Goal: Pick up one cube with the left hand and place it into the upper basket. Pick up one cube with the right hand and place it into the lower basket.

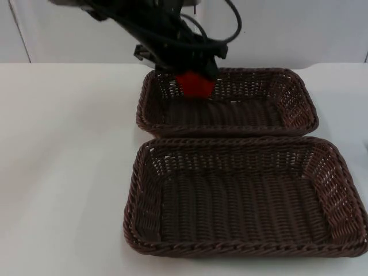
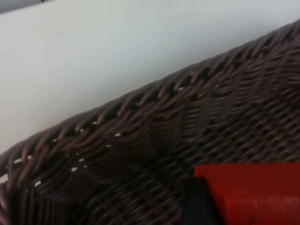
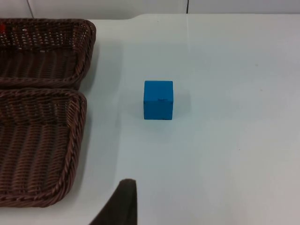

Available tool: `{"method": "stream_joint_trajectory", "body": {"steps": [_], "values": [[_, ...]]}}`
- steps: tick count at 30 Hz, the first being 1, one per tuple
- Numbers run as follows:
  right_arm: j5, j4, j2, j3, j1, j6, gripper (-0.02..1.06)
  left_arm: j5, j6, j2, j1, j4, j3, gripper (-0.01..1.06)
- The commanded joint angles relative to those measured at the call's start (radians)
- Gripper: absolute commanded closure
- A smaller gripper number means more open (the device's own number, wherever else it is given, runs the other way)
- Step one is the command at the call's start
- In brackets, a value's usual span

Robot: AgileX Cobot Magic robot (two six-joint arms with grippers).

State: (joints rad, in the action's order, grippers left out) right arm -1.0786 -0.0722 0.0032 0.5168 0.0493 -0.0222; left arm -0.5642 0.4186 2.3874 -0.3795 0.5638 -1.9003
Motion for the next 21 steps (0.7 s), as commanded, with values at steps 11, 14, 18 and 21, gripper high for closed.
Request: {"method": "stream_joint_trajectory", "body": {"steps": [11, 14, 18, 21], "values": [[0.0, -0.003, -0.003, -0.003, -0.007, 0.008, -0.01, 0.048, -0.007, 0.066, -0.006, 0.01, -0.01, 1.05], [0.0, -0.003, -0.003, -0.003, -0.007, 0.008, -0.01, 0.052, -0.007, 0.074, -0.006, 0.012, -0.01, 1.05], [0.0, -0.003, -0.003, -0.003, -0.007, 0.008, -0.01, 0.054, -0.007, 0.083, -0.006, 0.01, -0.01, 1.05], [0.0, -0.003, -0.003, -0.003, -0.007, 0.008, -0.01, 0.052, -0.007, 0.089, -0.006, 0.01, -0.01, 1.05]]}}
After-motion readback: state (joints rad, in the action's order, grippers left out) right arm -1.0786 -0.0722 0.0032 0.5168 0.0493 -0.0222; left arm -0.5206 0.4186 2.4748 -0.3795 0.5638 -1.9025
